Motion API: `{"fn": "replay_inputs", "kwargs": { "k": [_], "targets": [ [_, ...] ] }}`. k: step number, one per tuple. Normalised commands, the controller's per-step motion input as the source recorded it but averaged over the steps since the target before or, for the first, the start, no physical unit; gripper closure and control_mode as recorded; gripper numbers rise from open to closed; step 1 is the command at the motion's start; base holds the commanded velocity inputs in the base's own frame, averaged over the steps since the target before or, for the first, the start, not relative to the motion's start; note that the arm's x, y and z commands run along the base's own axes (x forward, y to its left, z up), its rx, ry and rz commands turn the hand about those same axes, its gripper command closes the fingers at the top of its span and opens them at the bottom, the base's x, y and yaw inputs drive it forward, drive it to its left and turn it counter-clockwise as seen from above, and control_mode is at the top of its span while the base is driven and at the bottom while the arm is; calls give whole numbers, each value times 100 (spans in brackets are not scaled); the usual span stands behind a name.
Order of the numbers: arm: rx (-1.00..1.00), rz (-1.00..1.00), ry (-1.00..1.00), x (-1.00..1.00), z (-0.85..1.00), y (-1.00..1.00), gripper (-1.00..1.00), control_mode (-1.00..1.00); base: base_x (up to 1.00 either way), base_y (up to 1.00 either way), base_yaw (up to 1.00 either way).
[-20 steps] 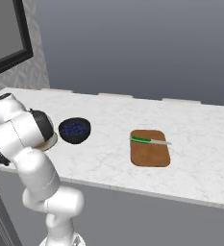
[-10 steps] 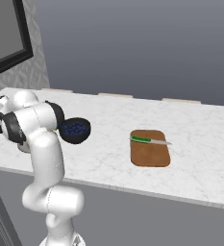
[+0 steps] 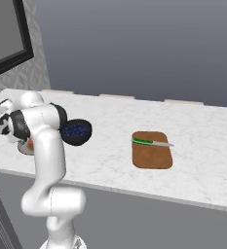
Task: Pick up the knife from the drawer and place it on the cutting board. Then place the meat from the plate to the cutting board.
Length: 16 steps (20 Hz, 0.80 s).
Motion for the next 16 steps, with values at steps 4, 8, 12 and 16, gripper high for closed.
{"fn": "replay_inputs", "kwargs": {
  "k": [4, 8, 12, 16],
  "targets": [
    [0, 0, 0, 41, 0, 0, -100, -100, 0, 0, 0],
    [0, 0, 0, 34, -1, 0, -100, -100, 0, 0, 0],
    [0, 0, 0, 23, -21, 0, -100, -100, 0, 0, 0],
    [0, 0, 0, 6, -31, 0, -100, -100, 0, 0, 0]
  ]
}}
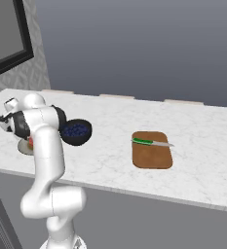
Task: Pick up the knife from the drawer and place it on the cutting board. Then place the meat from the plate to the cutting board.
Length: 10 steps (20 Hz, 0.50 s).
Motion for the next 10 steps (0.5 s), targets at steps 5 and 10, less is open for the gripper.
{"fn": "replay_inputs", "kwargs": {
  "k": [5, 10],
  "targets": [
    [0, 0, 0, -6, -27, -3, -100, -100, 0, 0, 0],
    [0, 0, 0, -36, -16, -14, 100, -100, 0, 0, 0]
  ]
}}
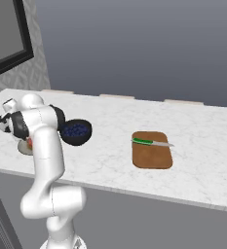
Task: Pick up the knife from the drawer and place it on the cutting board. Then place the meat from the plate to the cutting board.
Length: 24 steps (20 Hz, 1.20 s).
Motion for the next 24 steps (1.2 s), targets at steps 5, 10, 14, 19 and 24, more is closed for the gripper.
{"fn": "replay_inputs", "kwargs": {
  "k": [5, 10, 14, 19, 24],
  "targets": [
    [10, 1, 1, -17, -2, -25, 100, -100, 0, 0, 0],
    [17, 2, -4, -35, 10, -44, 100, -100, 0, 0, 0],
    [2, 0, -19, -65, 52, -11, 100, -100, 0, 0, 0],
    [0, 0, -19, -68, 83, 0, 100, -100, 0, 0, 0],
    [0, 0, -11, -33, 99, -1, 100, -100, 0, 0, 0]
  ]
}}
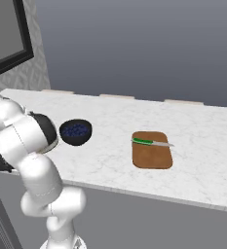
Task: Pick up the knife from the drawer and place it on the cutting board. Then place the meat from the plate to the cutting board.
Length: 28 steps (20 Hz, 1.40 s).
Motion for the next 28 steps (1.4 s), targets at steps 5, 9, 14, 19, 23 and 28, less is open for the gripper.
{"fn": "replay_inputs", "kwargs": {
  "k": [5, 9, 14, 19, 23, 28],
  "targets": [
    [0, -1, -2, -26, 100, -20, 100, -100, 0, 0, 0],
    [0, -6, -3, 1, 93, -44, 100, -100, 0, 0, 0],
    [0, -14, 0, 18, 61, -83, 100, -100, 0, 0, 0],
    [1, -20, 0, 1, 31, -100, 100, -100, 0, 0, 0],
    [7, -20, 0, 1, 13, -100, 100, -100, 0, 0, 0],
    [15, -12, 5, 18, 1, -100, 100, -100, 0, 0, 0]
  ]
}}
